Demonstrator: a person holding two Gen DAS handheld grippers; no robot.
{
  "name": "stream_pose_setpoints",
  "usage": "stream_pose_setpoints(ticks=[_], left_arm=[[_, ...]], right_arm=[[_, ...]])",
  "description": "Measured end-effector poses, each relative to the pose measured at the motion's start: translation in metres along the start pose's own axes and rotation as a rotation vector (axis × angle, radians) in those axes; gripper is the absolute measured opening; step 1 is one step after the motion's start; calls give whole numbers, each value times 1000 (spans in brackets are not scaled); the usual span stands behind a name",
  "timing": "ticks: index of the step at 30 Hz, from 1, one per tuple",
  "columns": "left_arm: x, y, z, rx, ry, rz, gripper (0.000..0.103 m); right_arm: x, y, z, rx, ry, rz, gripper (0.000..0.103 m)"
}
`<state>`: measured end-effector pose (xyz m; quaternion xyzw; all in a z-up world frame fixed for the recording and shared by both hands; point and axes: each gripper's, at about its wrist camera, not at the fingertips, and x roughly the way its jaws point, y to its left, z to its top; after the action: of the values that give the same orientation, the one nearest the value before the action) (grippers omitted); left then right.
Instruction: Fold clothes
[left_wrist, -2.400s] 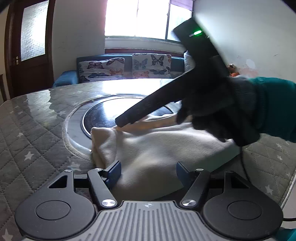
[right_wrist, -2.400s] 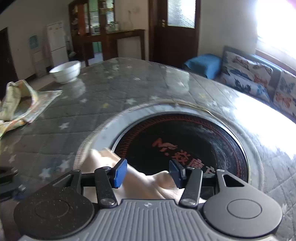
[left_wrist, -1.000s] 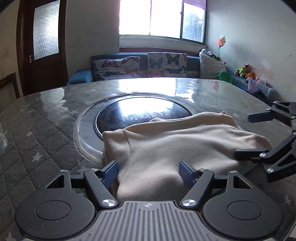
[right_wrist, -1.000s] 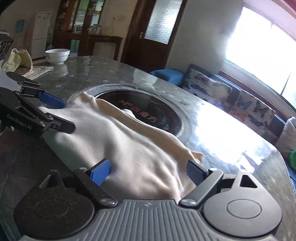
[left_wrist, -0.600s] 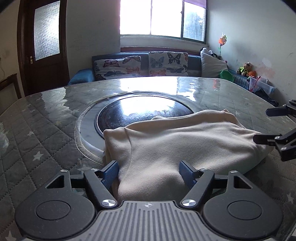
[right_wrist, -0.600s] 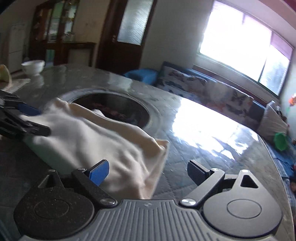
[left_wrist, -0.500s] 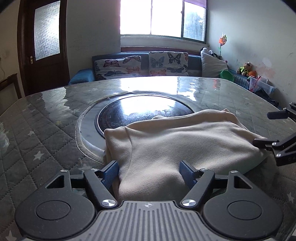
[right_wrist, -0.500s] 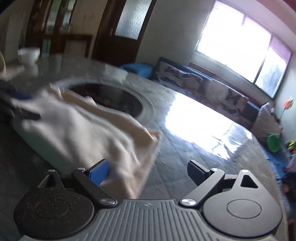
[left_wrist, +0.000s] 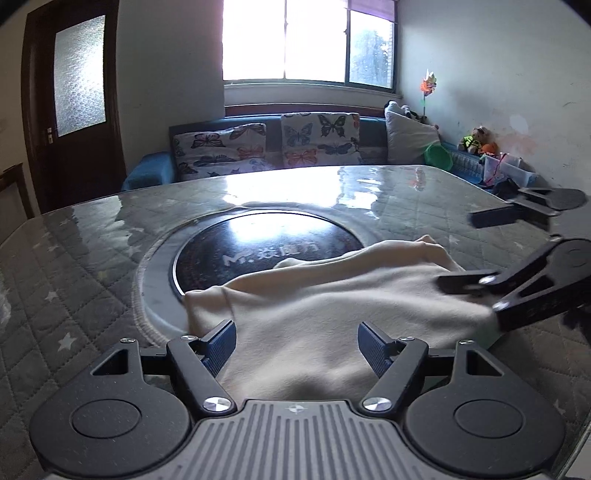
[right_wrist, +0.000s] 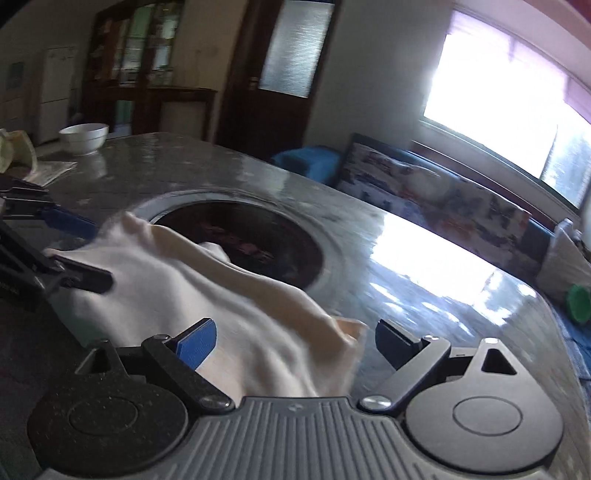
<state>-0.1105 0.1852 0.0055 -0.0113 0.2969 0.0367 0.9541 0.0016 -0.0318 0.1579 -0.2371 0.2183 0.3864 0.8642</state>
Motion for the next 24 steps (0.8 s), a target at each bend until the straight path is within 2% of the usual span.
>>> stream_pose_setpoints(ticks=[5, 8, 18, 24], left_arm=[[10, -12, -8, 62, 24, -11, 76], [11, -10, -11, 52, 28, -20, 76], [14, -3, -14, 32, 33, -45, 76], [15, -1, -14, 26, 33, -52, 76]], right_arm=[[31, 14, 17, -66, 30, 102, 97], [46, 15, 23, -69, 59, 136, 98], [90, 7, 39, -50, 97, 47, 99], [107, -3, 45, 20, 113, 6, 99]])
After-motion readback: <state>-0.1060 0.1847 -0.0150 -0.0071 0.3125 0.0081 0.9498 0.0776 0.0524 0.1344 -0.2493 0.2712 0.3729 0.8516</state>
